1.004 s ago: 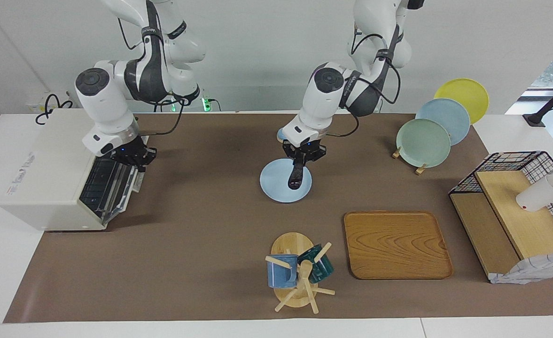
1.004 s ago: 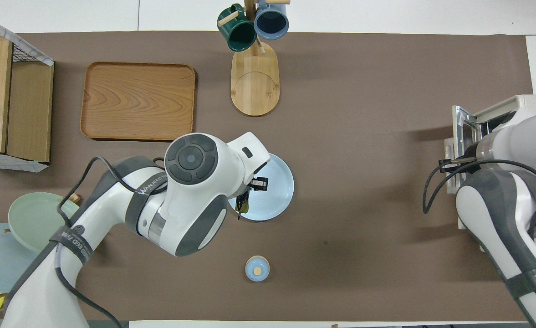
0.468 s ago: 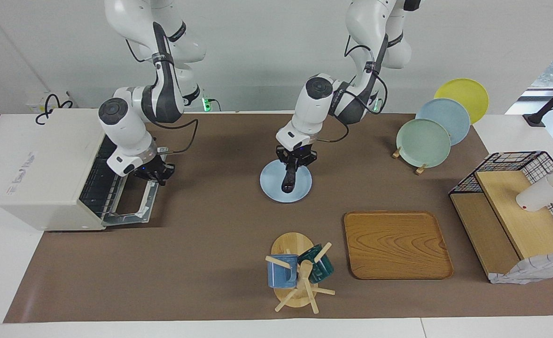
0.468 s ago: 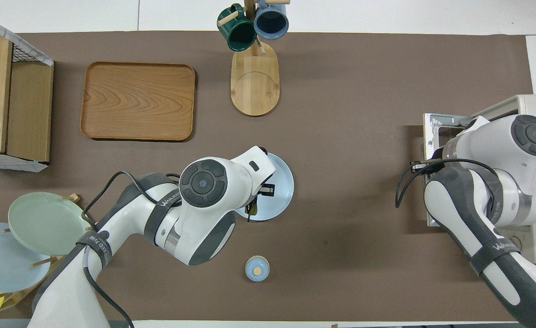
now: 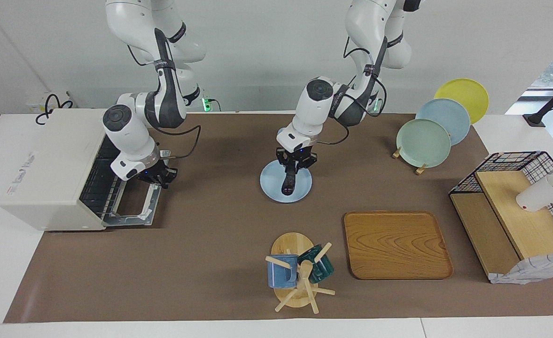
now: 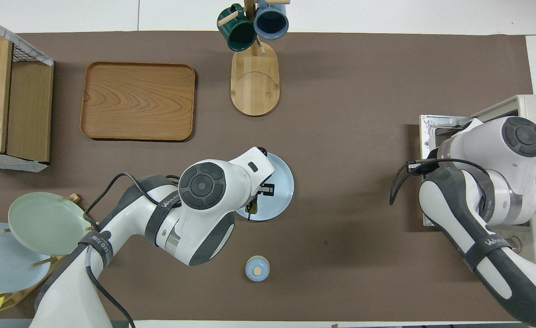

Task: Put eggplant into oven

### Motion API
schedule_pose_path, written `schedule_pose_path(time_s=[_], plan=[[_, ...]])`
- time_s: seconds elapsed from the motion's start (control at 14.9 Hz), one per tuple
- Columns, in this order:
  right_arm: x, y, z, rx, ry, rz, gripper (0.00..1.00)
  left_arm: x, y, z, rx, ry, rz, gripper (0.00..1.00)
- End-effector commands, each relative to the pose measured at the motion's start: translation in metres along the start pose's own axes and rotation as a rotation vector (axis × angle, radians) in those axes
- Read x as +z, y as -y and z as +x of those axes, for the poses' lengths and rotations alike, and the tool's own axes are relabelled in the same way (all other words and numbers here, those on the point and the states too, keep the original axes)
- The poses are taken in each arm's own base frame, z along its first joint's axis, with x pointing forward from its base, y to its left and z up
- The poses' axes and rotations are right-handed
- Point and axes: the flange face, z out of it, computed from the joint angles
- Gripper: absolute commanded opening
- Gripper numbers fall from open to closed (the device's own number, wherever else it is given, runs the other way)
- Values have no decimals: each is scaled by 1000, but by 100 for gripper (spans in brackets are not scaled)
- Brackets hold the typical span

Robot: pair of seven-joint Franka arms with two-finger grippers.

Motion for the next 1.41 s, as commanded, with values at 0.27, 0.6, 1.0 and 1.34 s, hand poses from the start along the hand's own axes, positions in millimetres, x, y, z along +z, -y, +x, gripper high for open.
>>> schedule_pose_path(time_s=[0.27, 0.6, 1.0, 1.34], plan=[[10, 22, 8, -1, -20, -35, 0, -56, 39, 42, -62, 2, 10, 100], [-5, 149, 2, -2, -46, -14, 0, -143, 124, 95, -40, 33, 24, 100], [-75, 370, -7, 77, -42, -16, 1, -214, 226, 105, -86, 31, 100, 100], [-57, 493, -33, 203, -91, 19, 34, -270, 287, 76, -84, 48, 136, 100]])
